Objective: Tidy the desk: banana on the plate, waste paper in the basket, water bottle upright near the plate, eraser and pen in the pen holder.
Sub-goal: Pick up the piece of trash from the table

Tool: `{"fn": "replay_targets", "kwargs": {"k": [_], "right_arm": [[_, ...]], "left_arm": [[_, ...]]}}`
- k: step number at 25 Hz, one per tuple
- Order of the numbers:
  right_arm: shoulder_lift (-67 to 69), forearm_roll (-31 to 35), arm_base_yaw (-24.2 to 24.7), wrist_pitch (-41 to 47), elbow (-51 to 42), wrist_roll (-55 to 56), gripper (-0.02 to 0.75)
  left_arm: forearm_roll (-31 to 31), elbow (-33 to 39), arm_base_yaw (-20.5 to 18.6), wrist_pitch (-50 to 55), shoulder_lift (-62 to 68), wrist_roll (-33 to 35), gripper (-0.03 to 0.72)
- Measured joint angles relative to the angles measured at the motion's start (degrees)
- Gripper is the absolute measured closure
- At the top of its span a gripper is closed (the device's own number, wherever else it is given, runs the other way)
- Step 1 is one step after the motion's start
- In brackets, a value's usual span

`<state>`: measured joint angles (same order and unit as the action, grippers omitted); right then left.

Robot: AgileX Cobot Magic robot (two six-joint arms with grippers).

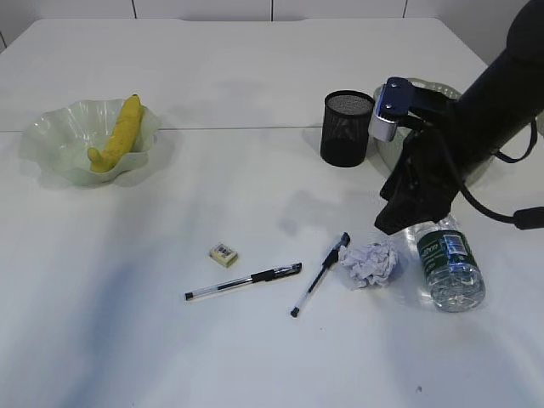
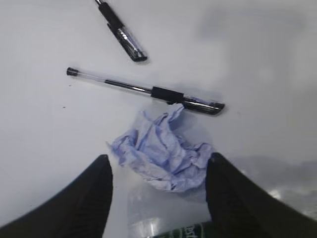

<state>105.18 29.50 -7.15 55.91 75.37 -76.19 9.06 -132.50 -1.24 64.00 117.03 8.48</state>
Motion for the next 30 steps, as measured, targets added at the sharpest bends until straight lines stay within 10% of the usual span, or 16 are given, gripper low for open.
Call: {"fn": "replay_targets", "kwargs": {"k": [30], "right_arm": [[8.91,-10.39,-4.75,-0.38,1.92,0.74,0.290]], "left_arm": [[-0.34,0.00,0.00,2.95,0.00,0.09,0.330]]}}
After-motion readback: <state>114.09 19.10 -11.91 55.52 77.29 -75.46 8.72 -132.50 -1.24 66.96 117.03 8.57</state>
